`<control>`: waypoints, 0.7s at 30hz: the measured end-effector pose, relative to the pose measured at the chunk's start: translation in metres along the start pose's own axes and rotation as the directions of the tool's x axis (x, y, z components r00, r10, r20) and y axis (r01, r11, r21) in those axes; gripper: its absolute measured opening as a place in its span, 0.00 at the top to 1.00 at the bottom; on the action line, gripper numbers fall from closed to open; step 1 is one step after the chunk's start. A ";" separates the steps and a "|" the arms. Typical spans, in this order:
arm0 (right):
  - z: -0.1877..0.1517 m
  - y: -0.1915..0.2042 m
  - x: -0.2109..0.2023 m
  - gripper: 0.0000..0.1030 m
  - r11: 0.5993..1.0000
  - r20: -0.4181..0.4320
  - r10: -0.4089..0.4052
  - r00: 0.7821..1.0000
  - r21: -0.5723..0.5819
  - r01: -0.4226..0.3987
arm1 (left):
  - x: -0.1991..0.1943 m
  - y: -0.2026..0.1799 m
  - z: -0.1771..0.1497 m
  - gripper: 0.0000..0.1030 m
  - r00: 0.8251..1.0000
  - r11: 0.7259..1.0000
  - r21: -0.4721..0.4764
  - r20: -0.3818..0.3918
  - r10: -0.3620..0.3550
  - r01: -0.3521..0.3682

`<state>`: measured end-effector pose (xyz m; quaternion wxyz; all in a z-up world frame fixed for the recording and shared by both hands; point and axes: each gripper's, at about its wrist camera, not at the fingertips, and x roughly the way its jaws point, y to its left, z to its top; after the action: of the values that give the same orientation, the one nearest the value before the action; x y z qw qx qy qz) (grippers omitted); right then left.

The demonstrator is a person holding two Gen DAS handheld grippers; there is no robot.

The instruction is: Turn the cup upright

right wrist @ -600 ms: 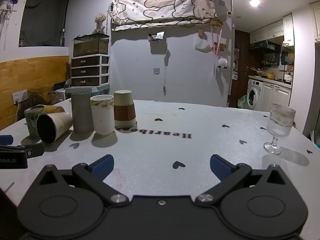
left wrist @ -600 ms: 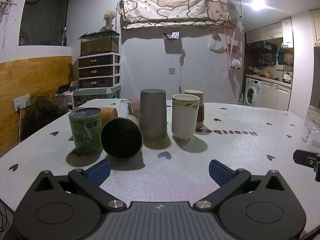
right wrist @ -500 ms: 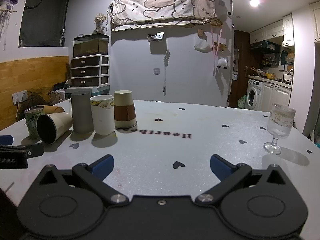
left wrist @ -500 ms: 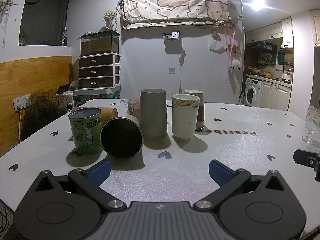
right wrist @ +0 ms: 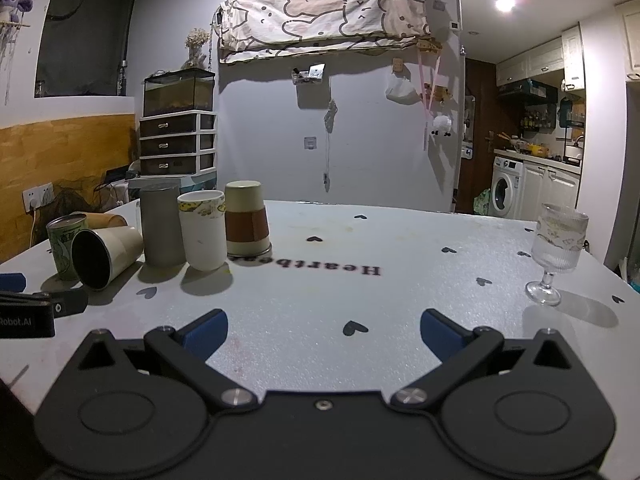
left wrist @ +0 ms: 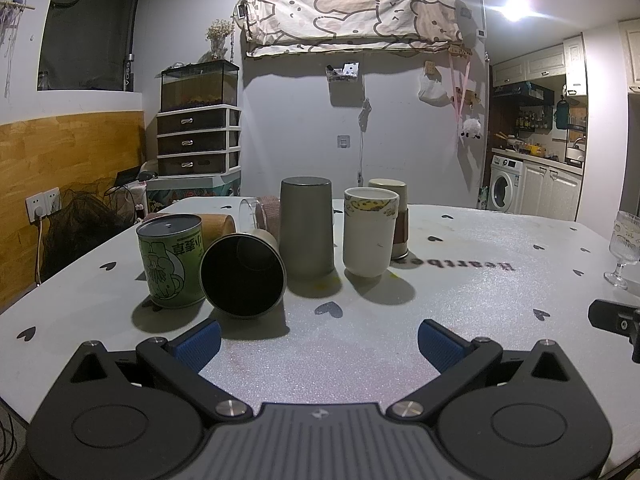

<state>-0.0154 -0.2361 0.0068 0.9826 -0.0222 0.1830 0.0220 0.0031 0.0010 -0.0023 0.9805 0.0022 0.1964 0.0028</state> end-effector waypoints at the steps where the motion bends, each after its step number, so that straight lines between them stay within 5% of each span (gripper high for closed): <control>1: 0.000 0.000 0.000 0.00 1.000 0.000 0.000 1.000 0.001 0.000 | 0.000 0.000 0.000 0.00 1.000 1.000 0.000 0.000 0.000 0.000; 21: 0.000 -0.003 0.000 0.00 1.000 0.002 0.000 1.000 0.005 0.000 | 0.010 0.005 -0.002 0.00 1.000 1.000 -0.006 0.018 -0.002 0.002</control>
<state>-0.0153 -0.2388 0.0066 0.9829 -0.0199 0.1820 0.0214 0.0117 0.0063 -0.0084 0.9822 -0.0008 0.1876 0.0025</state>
